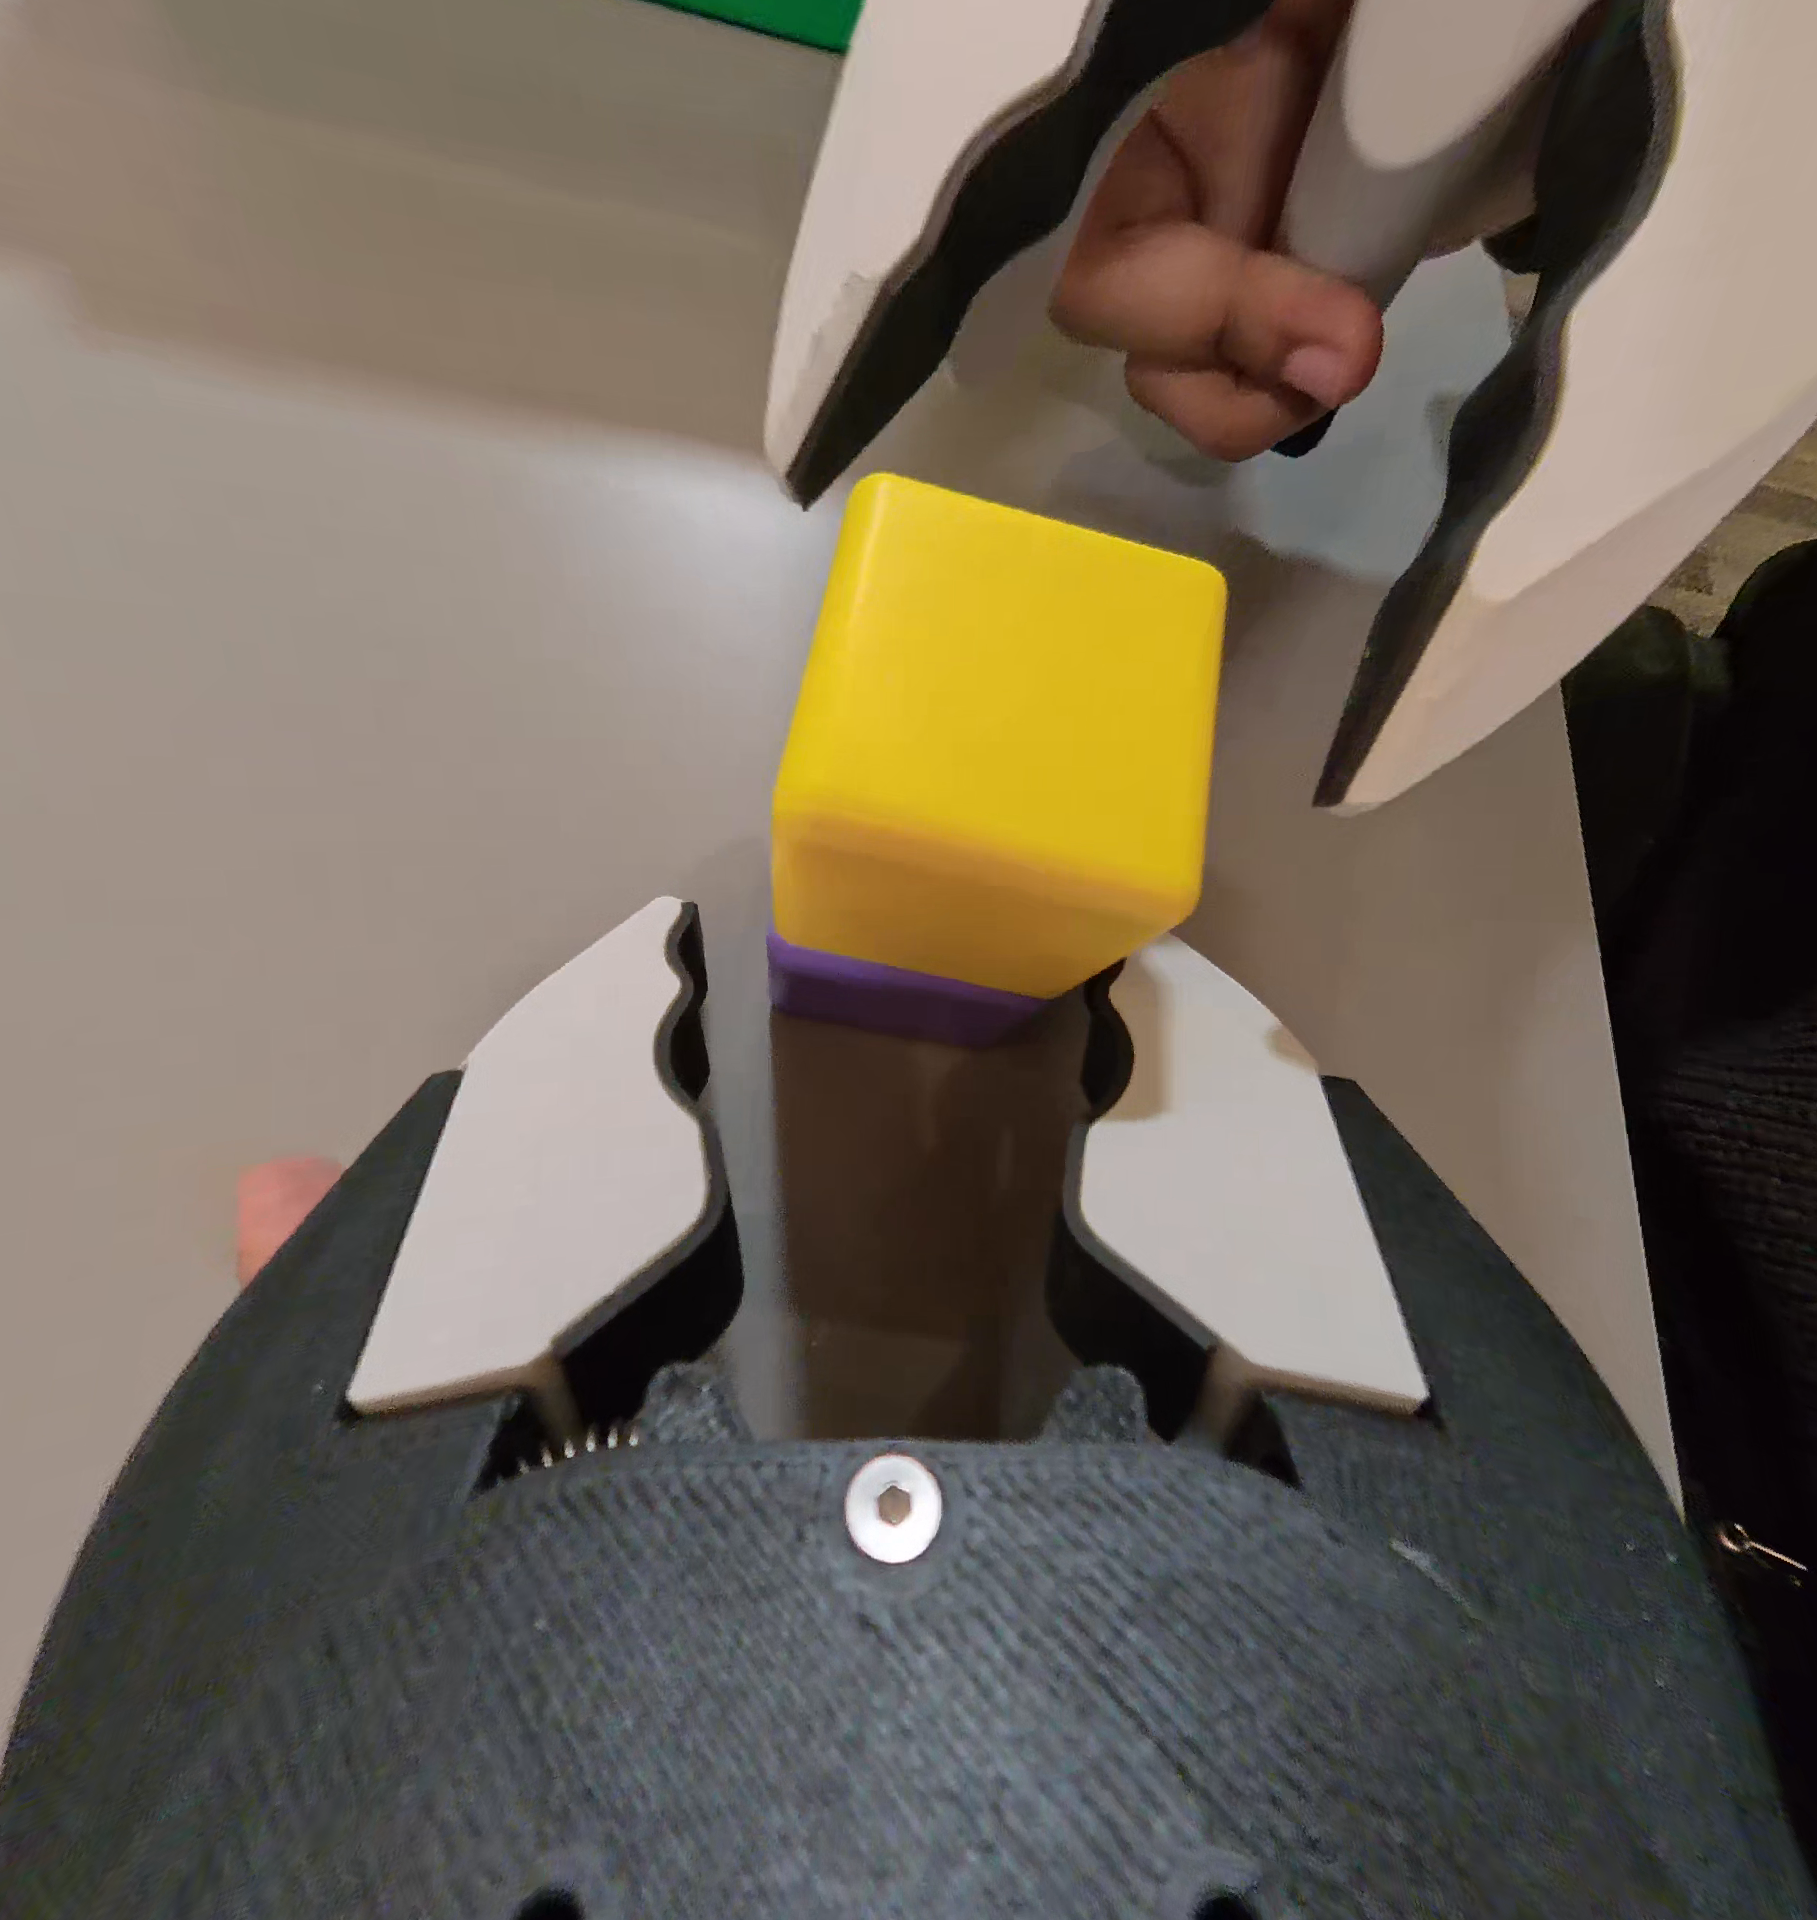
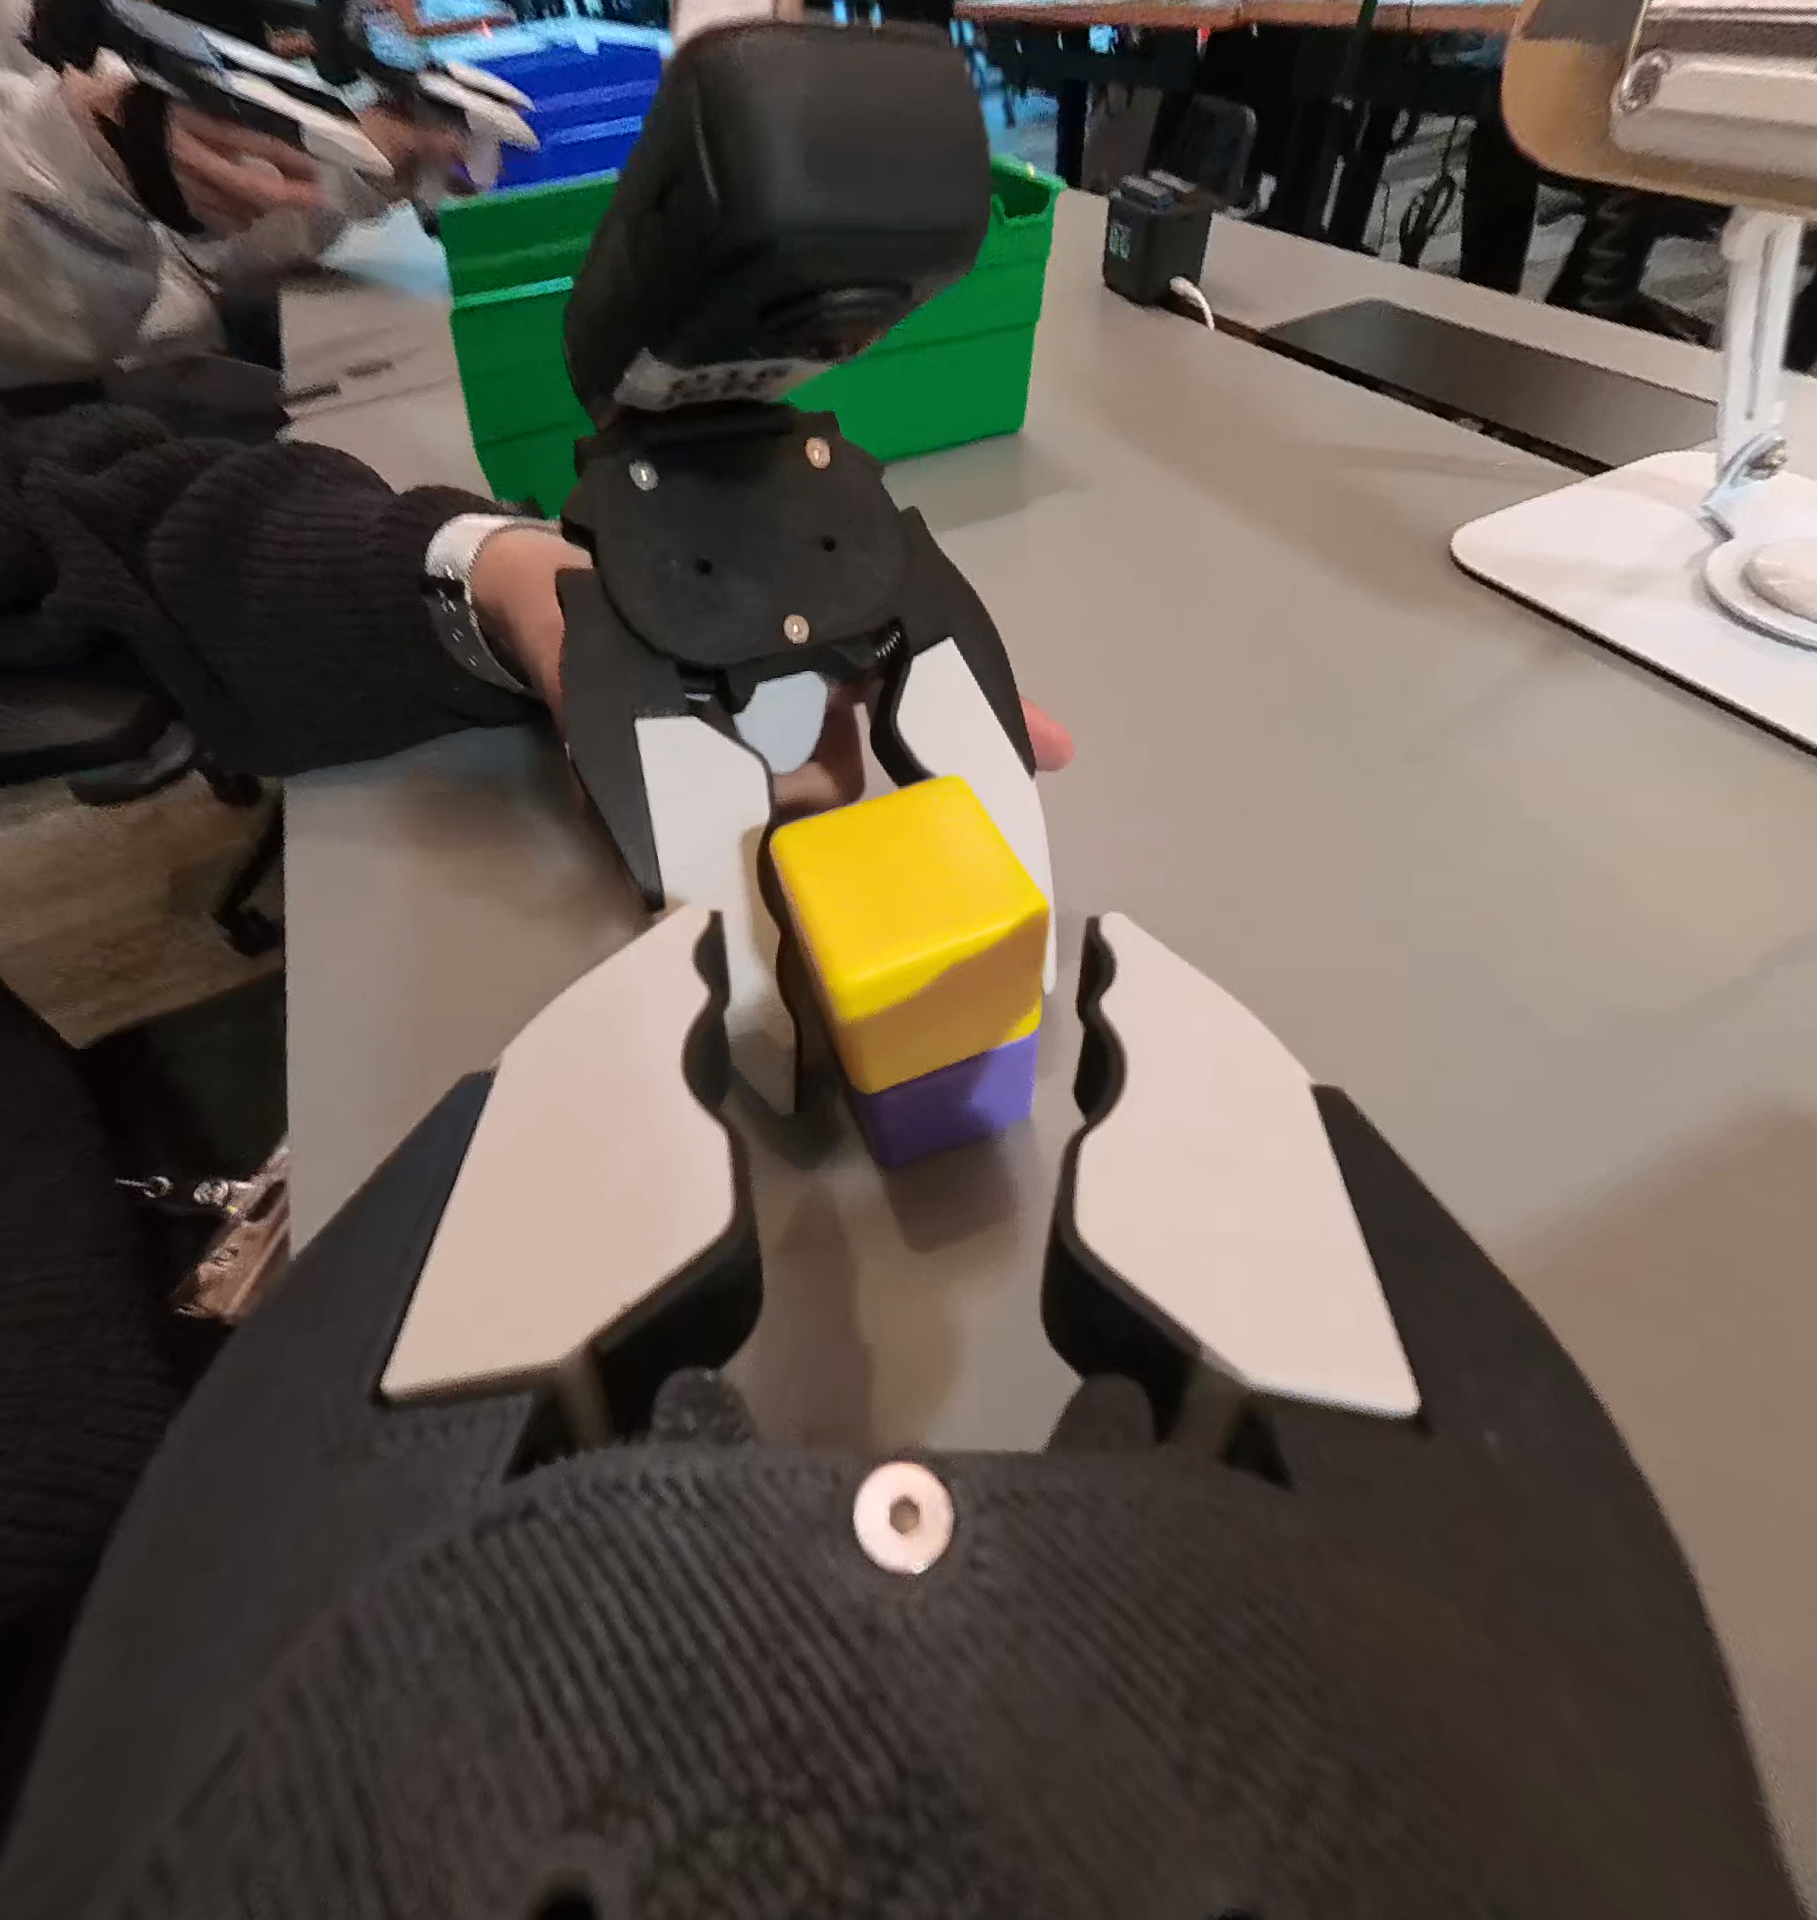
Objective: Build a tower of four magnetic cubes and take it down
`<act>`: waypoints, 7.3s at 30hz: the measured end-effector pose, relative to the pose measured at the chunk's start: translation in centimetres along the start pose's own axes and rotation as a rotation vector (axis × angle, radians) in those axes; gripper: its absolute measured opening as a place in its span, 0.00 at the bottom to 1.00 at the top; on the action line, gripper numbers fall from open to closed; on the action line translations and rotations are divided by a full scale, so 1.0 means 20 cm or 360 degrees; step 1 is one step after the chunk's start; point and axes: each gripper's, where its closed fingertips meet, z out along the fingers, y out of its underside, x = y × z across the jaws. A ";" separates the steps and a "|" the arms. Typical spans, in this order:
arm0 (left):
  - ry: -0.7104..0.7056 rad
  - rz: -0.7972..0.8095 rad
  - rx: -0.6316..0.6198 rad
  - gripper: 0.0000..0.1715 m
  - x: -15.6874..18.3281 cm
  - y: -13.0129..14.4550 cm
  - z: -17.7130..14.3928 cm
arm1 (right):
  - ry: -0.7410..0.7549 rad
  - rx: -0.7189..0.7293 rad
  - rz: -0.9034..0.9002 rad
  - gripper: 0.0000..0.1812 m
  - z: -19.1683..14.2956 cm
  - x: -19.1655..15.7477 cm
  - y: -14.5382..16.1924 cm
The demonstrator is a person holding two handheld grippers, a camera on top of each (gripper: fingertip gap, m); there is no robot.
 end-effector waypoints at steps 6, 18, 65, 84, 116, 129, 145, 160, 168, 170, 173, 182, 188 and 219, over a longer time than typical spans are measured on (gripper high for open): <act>-0.0036 0.0089 -0.0067 0.37 0.02 0.02 0.02 | -0.0095 0.0118 0.0115 0.36 0.01 0.00 -0.02; -0.0023 0.0138 -0.0087 0.29 0.04 0.03 0.03 | 0.0044 0.0005 -0.0136 0.31 0.06 -0.01 0.04; -0.0122 0.0082 -0.0076 0.29 -0.02 0.03 0.02 | 0.1271 -0.1090 -0.0140 0.29 -1.01 1.02 0.52; -0.0131 0.0092 -0.0079 0.29 -0.02 0.03 0.02 | 0.1457 -0.0858 -0.0091 0.29 -1.15 0.99 0.31; 0.0326 -0.0248 0.0206 0.49 0.02 -0.03 -0.11 | 0.0121 -0.0273 -0.0078 0.39 0.14 0.05 0.14; 0.0430 -0.0251 0.0212 0.49 0.06 -0.02 -0.13 | 0.0093 -0.0536 -0.0248 0.28 0.12 0.02 0.28; 0.0565 -0.0453 0.0428 0.50 0.01 -0.08 -0.21 | 0.0108 -0.0528 -0.0503 0.28 0.16 -0.04 0.28; 0.0397 -0.0431 0.0757 0.49 -0.11 -0.17 -0.31 | 0.1244 -0.0414 -0.0314 0.27 -0.89 0.64 -0.19; 0.0388 -0.0418 0.0755 0.48 -0.11 -0.18 -0.31 | 0.1354 -0.0833 0.0707 0.27 -1.38 0.90 0.51; 0.0398 -0.0430 0.0768 0.48 -0.11 -0.18 -0.31 | 0.1266 -0.0856 0.0886 0.27 -1.38 0.88 0.61; 0.0407 -0.0439 0.0773 0.48 -0.11 -0.18 -0.31 | 0.1296 -0.0942 0.0885 0.28 -1.40 0.88 0.67; 0.0436 -0.0411 0.0769 0.47 -0.09 -0.18 -0.31 | 0.1448 -0.0926 0.0425 0.37 -1.42 0.91 0.46; 0.0391 -0.0415 0.0876 0.48 -0.11 -0.21 -0.35 | 0.1026 0.0194 0.0242 0.39 -1.12 0.61 -0.28; -0.1744 -0.0847 0.1008 0.00 -0.20 0.08 -0.92 | 0.0756 0.0354 0.0478 0.00 -0.18 0.28 -0.20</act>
